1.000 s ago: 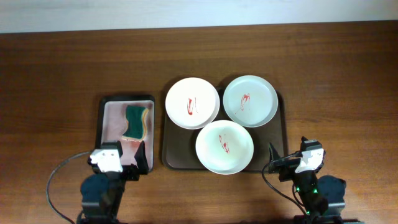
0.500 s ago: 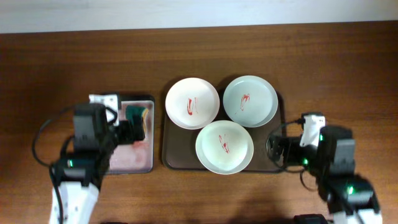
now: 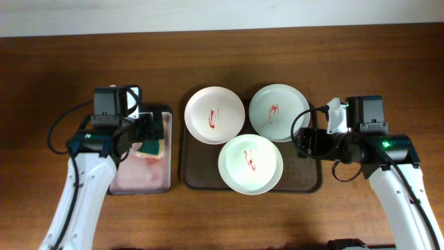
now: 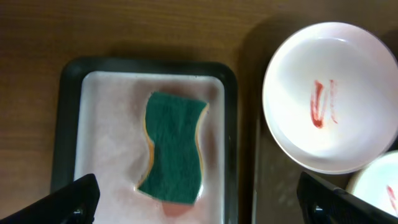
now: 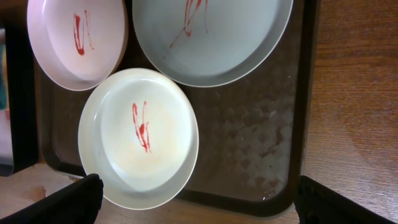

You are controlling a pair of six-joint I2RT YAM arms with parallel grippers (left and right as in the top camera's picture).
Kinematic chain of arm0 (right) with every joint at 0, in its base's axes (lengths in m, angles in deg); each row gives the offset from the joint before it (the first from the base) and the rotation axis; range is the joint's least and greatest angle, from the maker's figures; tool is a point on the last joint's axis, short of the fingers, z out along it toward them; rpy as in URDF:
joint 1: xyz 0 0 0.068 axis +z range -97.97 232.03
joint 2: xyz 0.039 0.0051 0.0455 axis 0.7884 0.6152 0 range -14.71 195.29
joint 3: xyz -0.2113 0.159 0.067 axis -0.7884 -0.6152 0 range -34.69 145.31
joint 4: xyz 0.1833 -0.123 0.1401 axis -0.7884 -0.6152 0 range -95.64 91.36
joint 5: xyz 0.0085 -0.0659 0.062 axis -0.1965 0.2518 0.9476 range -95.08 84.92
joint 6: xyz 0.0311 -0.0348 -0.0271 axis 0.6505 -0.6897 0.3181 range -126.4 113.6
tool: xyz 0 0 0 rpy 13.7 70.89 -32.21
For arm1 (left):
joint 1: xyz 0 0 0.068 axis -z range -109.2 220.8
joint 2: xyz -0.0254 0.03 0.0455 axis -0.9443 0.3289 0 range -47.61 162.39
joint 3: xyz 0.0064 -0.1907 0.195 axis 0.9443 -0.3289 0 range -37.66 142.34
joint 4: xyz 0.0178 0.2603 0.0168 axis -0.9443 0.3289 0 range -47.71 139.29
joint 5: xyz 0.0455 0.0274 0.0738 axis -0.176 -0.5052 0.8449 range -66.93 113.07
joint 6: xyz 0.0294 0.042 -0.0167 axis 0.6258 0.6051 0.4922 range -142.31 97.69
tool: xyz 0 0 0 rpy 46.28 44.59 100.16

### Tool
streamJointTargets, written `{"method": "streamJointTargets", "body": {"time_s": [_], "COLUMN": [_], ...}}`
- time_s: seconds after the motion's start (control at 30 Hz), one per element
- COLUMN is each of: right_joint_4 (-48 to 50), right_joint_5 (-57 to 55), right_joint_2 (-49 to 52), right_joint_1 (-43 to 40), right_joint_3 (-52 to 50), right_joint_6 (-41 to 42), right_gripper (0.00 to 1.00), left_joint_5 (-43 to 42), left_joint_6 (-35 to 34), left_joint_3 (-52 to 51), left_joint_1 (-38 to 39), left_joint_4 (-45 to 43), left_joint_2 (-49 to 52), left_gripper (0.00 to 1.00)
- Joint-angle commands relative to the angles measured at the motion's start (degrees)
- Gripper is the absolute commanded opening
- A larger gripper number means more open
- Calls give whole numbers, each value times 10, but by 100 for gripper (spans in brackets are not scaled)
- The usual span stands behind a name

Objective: Clean dirty plates on tray and stack at the side

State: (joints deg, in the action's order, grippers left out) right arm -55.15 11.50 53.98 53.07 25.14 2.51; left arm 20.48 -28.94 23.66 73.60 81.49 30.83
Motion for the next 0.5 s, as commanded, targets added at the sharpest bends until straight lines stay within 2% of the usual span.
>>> {"method": "streamJointTargets", "body": {"time_s": [0.0, 0.17, 0.33, 0.37, 0.4, 0.47], "right_joint_4": [-2, -3, -3, -3, -3, -3], "right_joint_5": [9, 8, 8, 8, 8, 8], "right_joint_2": [0, 0, 0, 0, 0, 0], "right_joint_1": [-3, -3, -3, -3, -3, -3], "right_joint_3": [9, 9, 9, 9, 9, 9], "right_joint_6": [2, 2, 2, 2, 2, 2], "right_gripper": [99, 99, 99, 99, 99, 99], "left_joint_5": [2, 9, 17, 19, 19, 19], "left_joint_6": [7, 7, 7, 7, 7, 7], "left_joint_3": [9, 9, 9, 9, 9, 9], "left_joint_1": [-2, -2, -2, -3, -2, -2], "left_joint_4": [-17, -19, -24, -24, -26, -26], "left_joint_2": [59, 155, 224, 232, 244, 254], "left_gripper": [97, 87, 84, 79, 66, 52]}}
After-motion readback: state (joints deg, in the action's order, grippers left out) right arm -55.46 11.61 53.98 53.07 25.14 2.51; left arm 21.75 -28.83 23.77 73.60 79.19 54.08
